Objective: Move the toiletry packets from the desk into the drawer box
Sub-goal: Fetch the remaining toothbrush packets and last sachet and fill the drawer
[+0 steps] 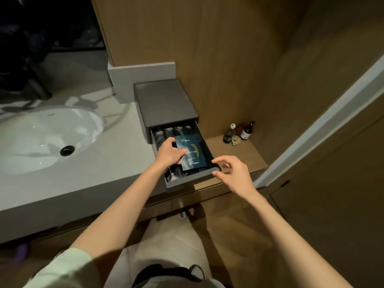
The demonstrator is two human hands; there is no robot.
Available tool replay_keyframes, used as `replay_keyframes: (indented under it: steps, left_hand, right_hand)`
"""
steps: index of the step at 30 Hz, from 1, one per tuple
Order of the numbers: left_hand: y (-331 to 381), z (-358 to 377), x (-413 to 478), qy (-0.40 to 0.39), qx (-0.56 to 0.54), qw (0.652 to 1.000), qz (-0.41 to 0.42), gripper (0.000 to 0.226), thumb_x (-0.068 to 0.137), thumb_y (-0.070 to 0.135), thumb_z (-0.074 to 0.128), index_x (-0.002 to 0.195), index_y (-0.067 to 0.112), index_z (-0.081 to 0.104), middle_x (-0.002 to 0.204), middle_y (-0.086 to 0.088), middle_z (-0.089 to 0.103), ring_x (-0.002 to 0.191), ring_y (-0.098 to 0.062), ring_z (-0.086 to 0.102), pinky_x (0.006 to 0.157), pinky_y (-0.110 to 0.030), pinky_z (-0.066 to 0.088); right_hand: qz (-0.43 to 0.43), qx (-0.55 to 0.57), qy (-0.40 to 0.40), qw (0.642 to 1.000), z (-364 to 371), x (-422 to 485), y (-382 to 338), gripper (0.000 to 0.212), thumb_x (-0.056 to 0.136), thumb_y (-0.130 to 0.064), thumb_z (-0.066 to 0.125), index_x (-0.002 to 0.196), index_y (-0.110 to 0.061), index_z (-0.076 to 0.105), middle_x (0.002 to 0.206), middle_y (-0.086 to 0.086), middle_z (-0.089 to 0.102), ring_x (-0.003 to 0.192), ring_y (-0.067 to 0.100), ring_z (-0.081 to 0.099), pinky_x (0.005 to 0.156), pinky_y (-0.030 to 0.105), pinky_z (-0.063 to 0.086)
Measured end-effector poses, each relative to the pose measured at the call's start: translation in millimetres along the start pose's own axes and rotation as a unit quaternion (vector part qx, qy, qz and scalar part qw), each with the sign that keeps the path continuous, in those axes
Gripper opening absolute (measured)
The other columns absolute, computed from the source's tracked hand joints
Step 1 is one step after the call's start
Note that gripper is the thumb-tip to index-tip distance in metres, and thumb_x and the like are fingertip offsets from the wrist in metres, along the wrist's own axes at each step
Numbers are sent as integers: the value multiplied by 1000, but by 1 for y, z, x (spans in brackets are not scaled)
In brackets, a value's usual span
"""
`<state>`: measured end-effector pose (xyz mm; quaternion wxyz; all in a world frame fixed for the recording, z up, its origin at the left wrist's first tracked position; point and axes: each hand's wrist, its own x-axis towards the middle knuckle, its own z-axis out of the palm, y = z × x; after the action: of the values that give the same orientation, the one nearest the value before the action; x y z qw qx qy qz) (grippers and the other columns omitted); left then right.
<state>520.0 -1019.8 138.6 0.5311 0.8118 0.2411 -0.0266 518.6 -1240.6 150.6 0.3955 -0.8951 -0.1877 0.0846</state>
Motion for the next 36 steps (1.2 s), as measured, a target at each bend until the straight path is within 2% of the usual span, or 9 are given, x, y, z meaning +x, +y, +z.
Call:
replay_keyframes:
  steps: [2,5,10,13,18,21,28,32,36]
  left_hand:
    - [-1,7,4,8,3,1000,-10,45,86,18,67,124,8,46,66,1,64,53,-14,60,74,-37,56]
    - [-3,15,3,12,1,1000,-13,39,84,18,70,115,11,47,71,0,66,53,-14,61,62,-32,56]
    - [-9,26,-7,18,29,999,16,34,85,21,70,105,12,44,74,-2,66,50,-11,63,45,-16,49]
    - [-10,27,-12,29,125,990,56,35,84,31,70,98,12,44,65,2,66,51,-11,64,50,-19,43]
    - [-11,21,-7,62,328,939,84,63,78,59,64,112,7,52,96,-7,67,89,-27,65,68,-35,49]
    - [-9,14,-11,64,369,922,93,68,78,66,58,112,9,50,92,-6,66,86,-26,65,64,-34,49]
    - [-17,-16,-54,24,283,935,214,39,84,59,53,106,28,61,88,11,61,90,-12,53,76,-30,48]
    - [-39,-25,-83,-42,401,881,248,63,72,71,54,119,30,59,105,9,61,95,-11,46,80,-25,41]
    - [-48,-26,-91,3,440,864,244,39,85,43,63,119,25,61,111,5,63,101,-17,51,82,-30,43]
  right_hand:
    - [-14,-6,-18,1000,0,8,6,31,79,-15,76,106,-26,68,119,-5,61,106,7,55,93,19,45]
    - [-29,-16,-36,999,2,18,12,33,76,-14,78,105,-28,68,120,-5,60,108,3,52,91,11,37]
    - [-53,-37,-51,997,3,26,19,33,73,-21,81,102,-30,70,123,-4,60,114,5,53,95,27,49]
    - [-61,-70,-74,993,2,28,23,30,73,-25,81,101,-31,71,123,-7,59,116,7,54,93,34,53]
    - [-79,-101,-88,988,2,32,27,29,74,-30,80,102,-33,71,123,-12,60,110,5,57,90,32,53]
    - [-88,-129,-98,983,1,32,26,29,76,-34,77,104,-34,69,118,-15,64,107,5,59,88,33,53]
    - [-137,-203,-131,961,-2,33,27,28,84,-40,68,111,-36,66,113,-13,67,101,9,56,86,36,52]
    - [-189,-242,-124,943,-4,35,26,31,85,-39,66,116,-33,66,111,-12,69,95,11,56,89,32,43]
    - [-209,-258,-129,934,-5,35,27,32,86,-38,64,118,-31,66,115,-12,68,99,14,56,91,34,39]
